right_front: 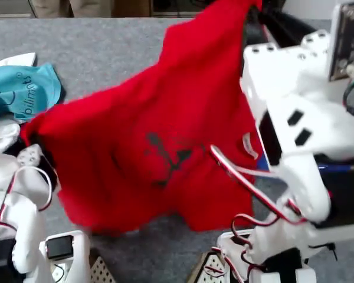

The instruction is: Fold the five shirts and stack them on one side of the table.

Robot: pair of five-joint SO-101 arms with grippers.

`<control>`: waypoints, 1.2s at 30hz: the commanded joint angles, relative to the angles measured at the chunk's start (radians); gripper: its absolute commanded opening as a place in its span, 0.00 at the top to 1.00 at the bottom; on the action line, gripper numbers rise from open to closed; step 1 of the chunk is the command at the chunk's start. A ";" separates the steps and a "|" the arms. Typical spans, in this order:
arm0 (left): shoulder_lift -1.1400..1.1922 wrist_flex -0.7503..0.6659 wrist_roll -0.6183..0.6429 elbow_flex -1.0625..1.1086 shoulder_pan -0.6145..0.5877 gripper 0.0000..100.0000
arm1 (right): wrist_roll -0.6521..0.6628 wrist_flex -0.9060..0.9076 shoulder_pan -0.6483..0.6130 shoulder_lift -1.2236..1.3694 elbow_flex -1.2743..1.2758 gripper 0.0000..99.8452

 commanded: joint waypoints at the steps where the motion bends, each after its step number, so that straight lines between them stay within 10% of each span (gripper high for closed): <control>1: -0.001 -0.137 0.046 0.031 -0.058 0.98 | 0.000 -0.127 -0.010 0.022 0.019 1.00; 14: -0.010 -0.299 0.066 0.230 -0.104 0.98 | -0.002 -0.157 -0.010 0.127 0.031 1.00; 22: 0.001 0.080 0.046 -0.218 -0.097 0.98 | 0.006 -0.149 -0.047 -0.035 -0.018 1.00; 36: -0.010 0.316 -0.012 -0.440 -0.103 0.98 | 0.020 -0.046 -0.090 -0.282 -0.021 1.00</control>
